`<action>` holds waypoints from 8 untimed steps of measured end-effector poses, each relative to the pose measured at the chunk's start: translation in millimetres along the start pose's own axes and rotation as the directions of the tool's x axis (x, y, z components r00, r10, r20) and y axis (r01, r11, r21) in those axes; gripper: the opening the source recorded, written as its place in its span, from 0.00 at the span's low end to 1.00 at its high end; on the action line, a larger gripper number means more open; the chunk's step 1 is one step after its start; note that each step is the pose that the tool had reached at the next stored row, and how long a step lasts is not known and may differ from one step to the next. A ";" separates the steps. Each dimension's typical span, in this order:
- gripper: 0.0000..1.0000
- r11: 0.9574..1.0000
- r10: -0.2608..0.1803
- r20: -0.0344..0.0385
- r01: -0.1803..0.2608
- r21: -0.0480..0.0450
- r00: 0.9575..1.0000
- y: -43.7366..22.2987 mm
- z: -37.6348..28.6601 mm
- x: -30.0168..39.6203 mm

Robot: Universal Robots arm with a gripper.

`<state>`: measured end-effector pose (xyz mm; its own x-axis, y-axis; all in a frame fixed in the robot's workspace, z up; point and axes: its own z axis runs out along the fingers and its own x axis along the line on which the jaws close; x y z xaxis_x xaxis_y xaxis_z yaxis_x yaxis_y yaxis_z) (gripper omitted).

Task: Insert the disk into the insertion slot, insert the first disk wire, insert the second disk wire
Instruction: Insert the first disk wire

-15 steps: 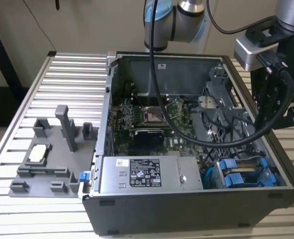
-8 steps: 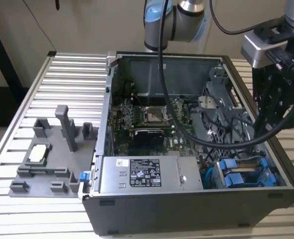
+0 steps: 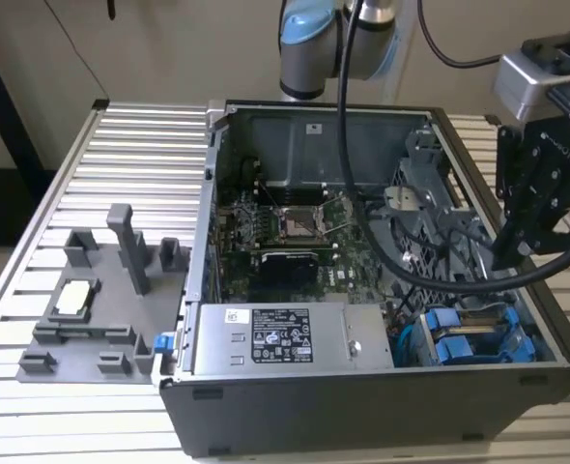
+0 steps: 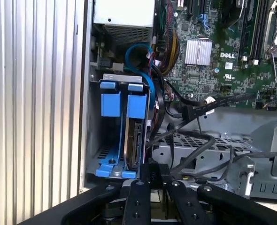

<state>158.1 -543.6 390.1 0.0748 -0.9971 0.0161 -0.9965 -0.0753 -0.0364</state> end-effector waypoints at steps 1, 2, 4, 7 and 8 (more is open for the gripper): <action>0.20 1.000 0.000 0.001 0.000 -0.013 1.000 -1.9 0.2 0.2; 0.20 1.000 0.000 0.001 0.000 -0.024 1.000 -3.9 0.4 0.3; 0.20 0.999 0.000 0.002 0.001 -0.041 1.000 -7.8 1.5 0.6; 0.20 0.998 -0.001 0.003 0.001 -0.056 1.000 -11.9 3.8 0.8; 0.20 0.998 -0.001 0.004 0.001 -0.061 1.000 -12.9 4.4 0.9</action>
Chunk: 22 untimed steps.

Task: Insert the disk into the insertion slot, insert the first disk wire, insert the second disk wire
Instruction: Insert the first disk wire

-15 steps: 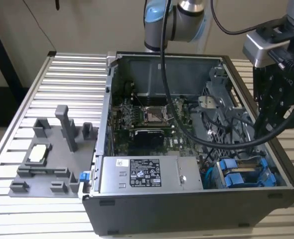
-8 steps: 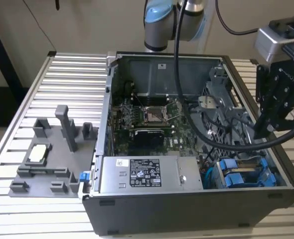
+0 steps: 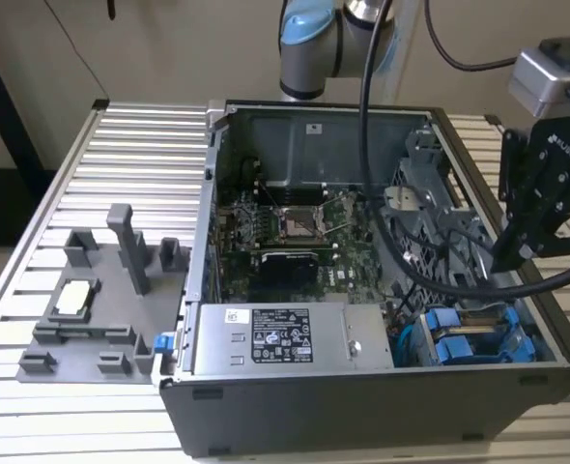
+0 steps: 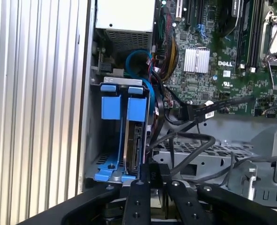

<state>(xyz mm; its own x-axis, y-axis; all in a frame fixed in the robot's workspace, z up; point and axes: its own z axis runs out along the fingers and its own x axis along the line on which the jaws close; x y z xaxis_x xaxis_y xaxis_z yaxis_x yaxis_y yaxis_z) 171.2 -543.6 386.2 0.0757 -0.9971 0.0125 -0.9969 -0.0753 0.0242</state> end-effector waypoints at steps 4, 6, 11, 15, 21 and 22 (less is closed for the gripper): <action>0.20 1.000 0.000 0.001 0.000 -0.014 1.000 -1.7 3.4 0.2; 0.20 1.000 0.000 0.001 0.000 -0.015 1.000 -1.8 6.3 0.3; 0.20 1.000 0.000 0.001 0.000 -0.024 1.000 -2.4 11.5 0.6; 0.20 0.999 0.000 0.002 0.000 -0.042 1.000 -3.6 13.9 1.5; 0.20 0.999 0.000 0.003 0.001 -0.049 1.000 -8.8 20.1 3.9; 0.20 0.999 0.000 0.003 0.001 -0.049 1.000 -9.2 21.3 4.2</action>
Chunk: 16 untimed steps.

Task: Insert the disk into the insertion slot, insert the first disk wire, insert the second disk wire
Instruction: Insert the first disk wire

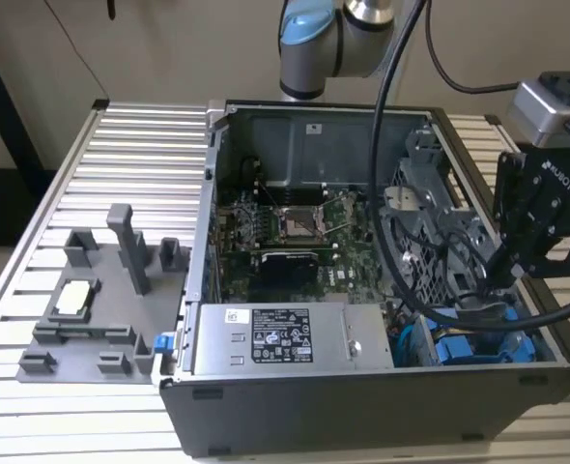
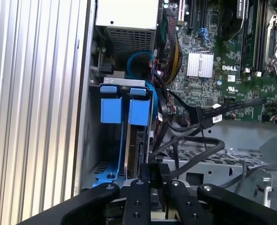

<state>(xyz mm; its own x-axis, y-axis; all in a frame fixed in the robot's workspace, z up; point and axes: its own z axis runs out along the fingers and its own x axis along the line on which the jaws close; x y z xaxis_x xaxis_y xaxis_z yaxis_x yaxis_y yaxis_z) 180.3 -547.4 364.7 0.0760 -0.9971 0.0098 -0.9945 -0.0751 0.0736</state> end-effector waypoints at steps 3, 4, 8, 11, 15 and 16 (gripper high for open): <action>0.20 1.000 0.005 0.000 -0.005 0.000 1.000 -0.9 3.6 1.2; 0.20 1.000 0.007 0.000 -0.007 0.000 1.000 -1.3 4.8 1.5; 0.20 1.000 0.020 0.001 -0.020 -0.001 1.000 -2.0 9.7 2.9; 0.20 0.999 0.041 0.003 -0.041 -0.001 0.999 -2.3 13.4 3.4; 0.20 0.997 0.073 0.005 -0.073 -0.001 0.997 -2.5 17.2 4.3; 0.20 0.997 0.078 0.005 -0.078 -0.001 0.997 -2.5 17.9 4.8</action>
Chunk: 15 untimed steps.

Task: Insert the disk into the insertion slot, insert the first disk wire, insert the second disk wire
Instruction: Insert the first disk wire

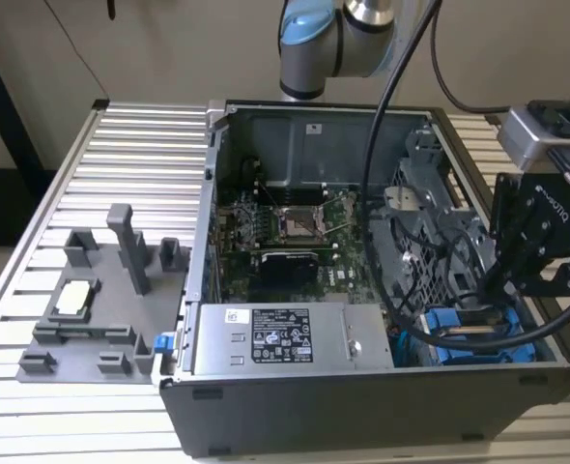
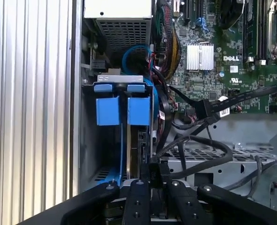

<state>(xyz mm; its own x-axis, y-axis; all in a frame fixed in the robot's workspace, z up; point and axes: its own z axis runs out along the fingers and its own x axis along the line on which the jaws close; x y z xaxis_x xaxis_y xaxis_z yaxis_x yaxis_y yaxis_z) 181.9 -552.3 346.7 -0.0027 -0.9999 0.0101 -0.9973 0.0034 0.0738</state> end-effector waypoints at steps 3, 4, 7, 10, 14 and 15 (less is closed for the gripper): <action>0.20 1.000 0.014 0.001 -0.014 0.000 1.000 -0.2 2.3 1.2; 0.20 1.000 0.019 0.002 -0.019 0.000 1.000 -0.3 3.0 1.6; 0.20 1.000 0.029 0.002 -0.029 0.000 1.000 -0.8 5.4 2.9; 0.20 0.999 0.036 0.003 -0.036 -0.001 0.999 -1.7 6.6 3.6; 0.20 0.999 0.041 0.003 -0.041 -0.009 0.999 -2.2 5.9 3.7; 0.20 0.999 0.041 0.004 -0.041 -0.011 0.999 -2.2 4.9 3.7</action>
<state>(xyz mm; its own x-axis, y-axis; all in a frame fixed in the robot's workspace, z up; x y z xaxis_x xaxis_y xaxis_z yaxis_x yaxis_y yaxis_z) 183.6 -556.0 341.7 -0.0438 -0.9990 0.0096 -0.9954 0.0444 0.0845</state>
